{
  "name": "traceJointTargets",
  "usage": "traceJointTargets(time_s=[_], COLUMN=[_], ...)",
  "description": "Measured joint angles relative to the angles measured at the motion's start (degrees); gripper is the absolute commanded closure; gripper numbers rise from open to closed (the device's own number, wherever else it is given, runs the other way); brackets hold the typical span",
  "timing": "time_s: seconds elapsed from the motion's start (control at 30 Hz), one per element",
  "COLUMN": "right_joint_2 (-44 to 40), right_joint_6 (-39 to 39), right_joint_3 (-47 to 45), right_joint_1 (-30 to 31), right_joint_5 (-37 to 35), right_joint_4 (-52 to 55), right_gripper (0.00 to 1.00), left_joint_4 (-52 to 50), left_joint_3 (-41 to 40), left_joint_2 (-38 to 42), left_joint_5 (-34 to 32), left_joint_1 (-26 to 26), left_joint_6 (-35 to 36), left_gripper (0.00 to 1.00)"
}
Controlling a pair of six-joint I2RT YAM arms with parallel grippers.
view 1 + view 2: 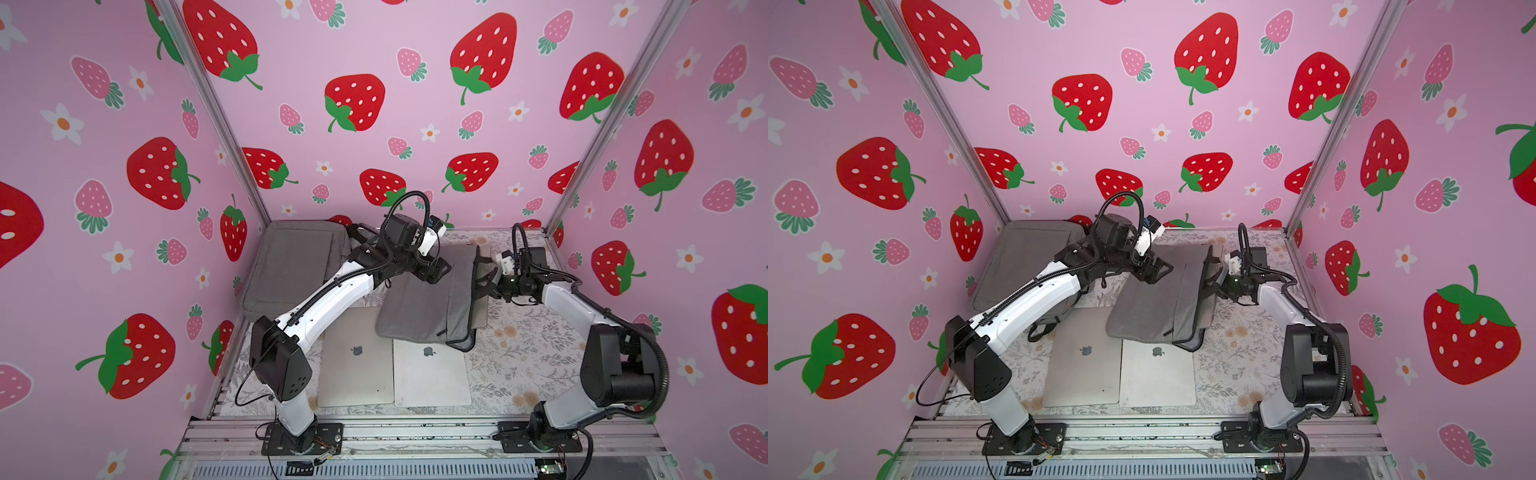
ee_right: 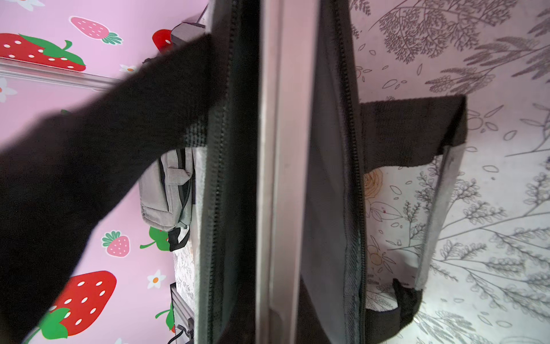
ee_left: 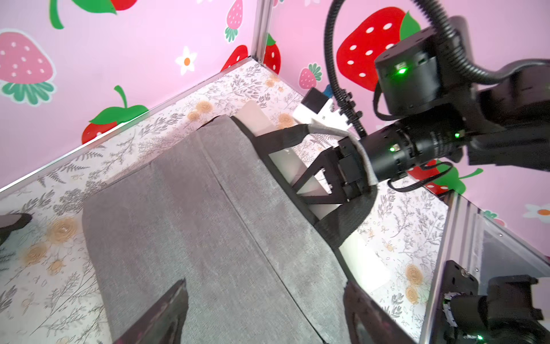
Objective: Open the zippered laptop bag and take out the laptop
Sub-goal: Take out the laptop from the zippered laptop bag.
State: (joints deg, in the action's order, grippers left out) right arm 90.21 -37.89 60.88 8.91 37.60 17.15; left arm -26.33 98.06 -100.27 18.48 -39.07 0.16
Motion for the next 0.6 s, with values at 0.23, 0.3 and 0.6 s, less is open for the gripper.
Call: traceJointTargets(time_s=[0.23,0.3,0.6], right_joint_2=[0.0,0.0,-0.2], right_joint_6=[-0.3,-0.4,-0.5], right_joint_3=[-0.2,-0.2,-0.5], right_joint_1=[0.0,0.0,0.0], right_joint_5=[0.2,0.2,0.3], right_joint_4=[-0.3,-0.3,-0.4], right_gripper=[1.00,1.00,1.00], left_joint_4=[2.6,2.5,1.3], left_joint_3=[3.5,5.2,13.2], left_joint_2=[-8.5,-11.5,-19.3], left_joint_5=[2.7,2.9,3.5], left_joint_1=[-7.4,-9.0,-10.4], left_joint_6=[1.7,2.5,4.4], left_gripper=[0.23,0.26,0.57])
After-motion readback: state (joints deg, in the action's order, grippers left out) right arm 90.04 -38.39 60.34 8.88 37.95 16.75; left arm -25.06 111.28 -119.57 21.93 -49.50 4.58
